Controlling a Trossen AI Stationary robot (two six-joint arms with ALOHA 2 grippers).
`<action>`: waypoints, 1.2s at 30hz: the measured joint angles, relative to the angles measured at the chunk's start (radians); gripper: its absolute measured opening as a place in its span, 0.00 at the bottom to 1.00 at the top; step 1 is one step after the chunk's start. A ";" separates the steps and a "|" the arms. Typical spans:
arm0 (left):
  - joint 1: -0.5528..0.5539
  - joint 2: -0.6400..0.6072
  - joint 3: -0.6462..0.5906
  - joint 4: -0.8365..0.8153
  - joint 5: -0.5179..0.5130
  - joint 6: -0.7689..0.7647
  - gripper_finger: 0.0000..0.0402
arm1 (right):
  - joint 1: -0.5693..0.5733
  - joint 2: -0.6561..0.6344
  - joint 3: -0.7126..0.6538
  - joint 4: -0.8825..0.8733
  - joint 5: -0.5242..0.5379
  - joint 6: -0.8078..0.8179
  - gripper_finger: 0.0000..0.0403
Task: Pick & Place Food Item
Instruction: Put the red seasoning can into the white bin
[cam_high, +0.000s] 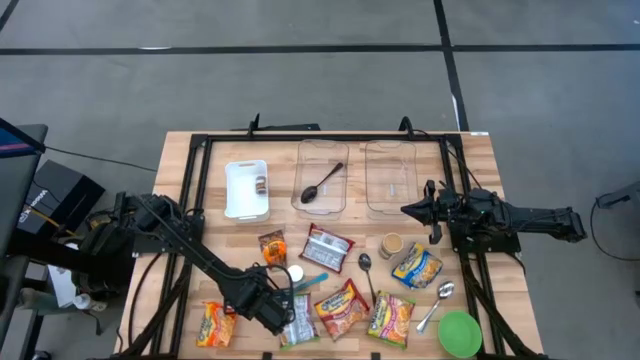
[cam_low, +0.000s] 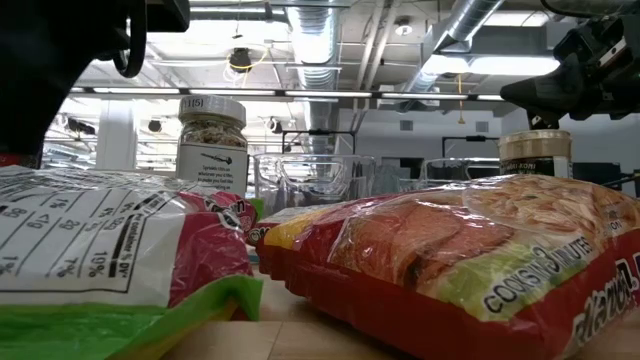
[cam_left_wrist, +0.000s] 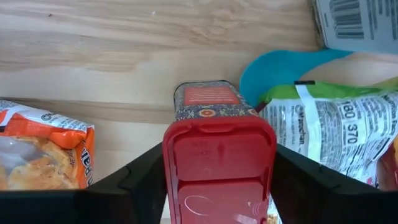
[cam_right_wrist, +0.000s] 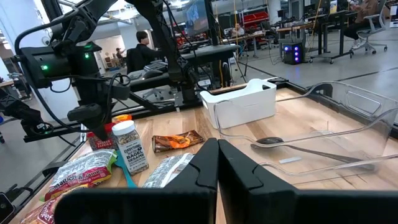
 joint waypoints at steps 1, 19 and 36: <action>0.000 0.000 0.000 0.000 0.000 0.000 0.55 | 0.000 0.000 0.000 0.000 0.000 0.000 0.00; 0.000 0.000 0.001 0.007 0.016 0.000 0.54 | 0.000 0.000 0.000 0.000 0.000 0.000 0.00; 0.000 0.000 0.001 0.006 0.016 0.000 0.54 | 0.000 0.000 0.000 0.000 0.000 0.000 0.00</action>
